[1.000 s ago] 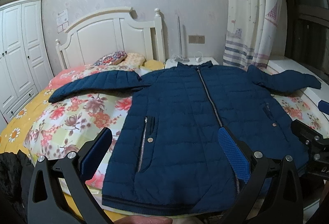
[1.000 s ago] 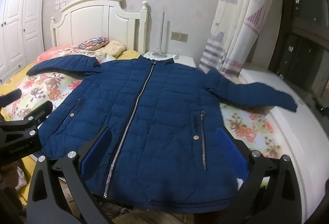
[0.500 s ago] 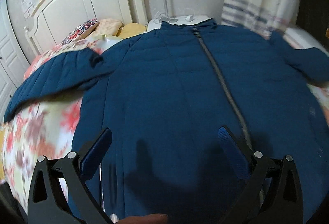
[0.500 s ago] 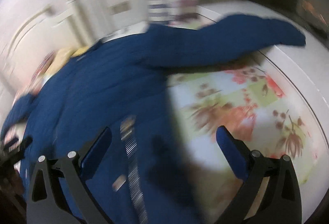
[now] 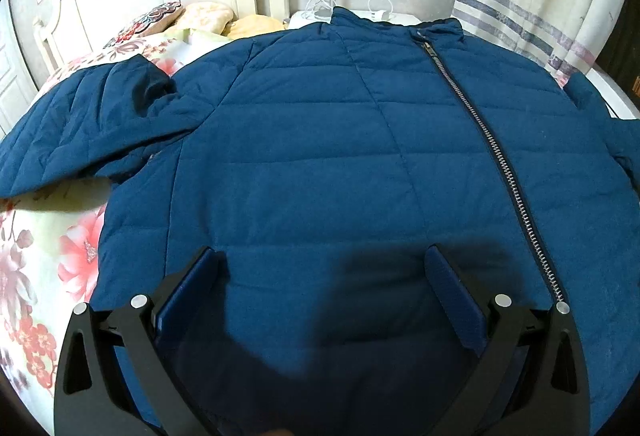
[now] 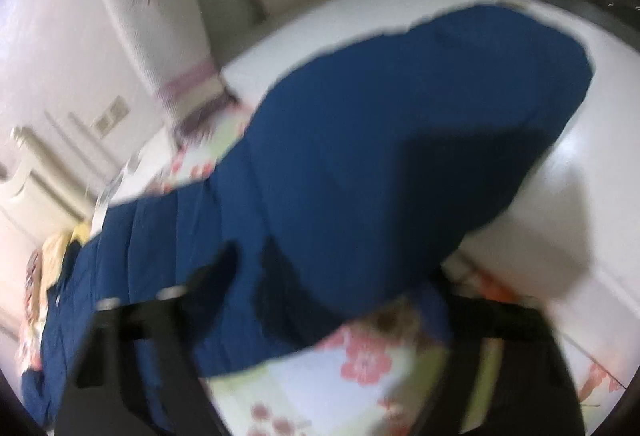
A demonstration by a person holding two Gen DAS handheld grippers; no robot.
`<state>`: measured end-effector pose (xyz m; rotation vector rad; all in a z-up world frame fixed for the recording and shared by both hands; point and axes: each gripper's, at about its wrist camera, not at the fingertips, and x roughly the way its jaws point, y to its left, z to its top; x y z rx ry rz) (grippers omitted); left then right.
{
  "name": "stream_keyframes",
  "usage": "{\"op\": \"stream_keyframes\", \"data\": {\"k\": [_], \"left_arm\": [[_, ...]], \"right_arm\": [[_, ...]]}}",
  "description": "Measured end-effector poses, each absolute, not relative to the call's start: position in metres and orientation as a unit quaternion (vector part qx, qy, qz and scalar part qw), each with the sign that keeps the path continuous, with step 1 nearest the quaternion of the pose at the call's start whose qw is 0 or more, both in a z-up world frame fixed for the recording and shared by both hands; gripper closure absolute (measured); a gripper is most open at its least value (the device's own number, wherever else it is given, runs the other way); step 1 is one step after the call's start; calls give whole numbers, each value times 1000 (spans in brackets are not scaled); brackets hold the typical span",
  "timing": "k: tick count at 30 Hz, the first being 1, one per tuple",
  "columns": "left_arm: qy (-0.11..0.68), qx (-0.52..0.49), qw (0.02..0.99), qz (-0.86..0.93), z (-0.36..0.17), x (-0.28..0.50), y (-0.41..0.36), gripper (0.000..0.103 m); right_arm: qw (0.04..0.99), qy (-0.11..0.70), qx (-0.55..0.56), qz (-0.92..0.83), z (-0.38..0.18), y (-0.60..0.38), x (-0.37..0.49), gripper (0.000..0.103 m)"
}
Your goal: Fold large clothes
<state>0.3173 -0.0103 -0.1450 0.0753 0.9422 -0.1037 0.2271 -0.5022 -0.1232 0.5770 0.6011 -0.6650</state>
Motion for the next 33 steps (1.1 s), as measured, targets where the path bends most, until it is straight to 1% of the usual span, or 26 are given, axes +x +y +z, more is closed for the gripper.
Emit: {"op": "stream_keyframes", "data": {"k": [1,2,4,5,7,10,12,15,16,17,18,19,21,23,25,28,31,33], "left_arm": [[454,36,889,-50,-145,318,-10,4],[454,39,889,-49,-145,319,-11,4],[454,41,889,-47,-145,324,-11,4],[454,39,889,-48,-145,324,-11,4],[454,39,889,-49,-145,325,-12,4],[454,37,889,-49,-145,325,-11,4],[454,36,889,-50,-144,326,-11,4],[453,30,890,-53,-144,326,-10,4],[452,28,890,-53,-144,326,-9,4],[452,27,890,-54,-144,326,-9,4],[452,27,890,-54,-144,326,-9,4],[452,27,890,-54,-144,326,-9,4],[452,26,890,-54,-144,326,-9,4],[452,26,890,-54,-144,326,-9,4],[452,26,890,-54,-144,326,-9,4],[448,25,892,-51,-142,325,-9,4],[416,52,907,-31,-129,310,-22,4],[391,78,913,-89,-111,293,-57,4]], "right_arm": [[868,270,260,-325,-115,-497,228,79],[883,246,236,-322,-102,-484,230,87],[906,224,190,-306,-79,-455,239,92],[919,213,164,-288,-67,-435,245,93],[941,203,125,-241,-48,-399,258,94],[967,213,49,-131,-33,-313,279,94],[969,239,11,-63,-37,-263,292,94],[947,319,-24,24,-68,-197,313,93],[932,359,-31,44,-86,-181,319,88],[914,400,-30,65,-107,-169,323,76],[899,430,-25,80,-123,-166,331,66],[877,470,-22,94,-143,-163,334,48],[883,455,-49,100,-146,-158,321,42],[876,468,-30,109,-137,-166,313,26],[881,460,16,110,-118,-183,288,21],[905,405,64,112,-96,-222,232,21],[918,367,132,67,-97,-275,192,21],[917,355,178,36,-109,-310,175,22]]}}
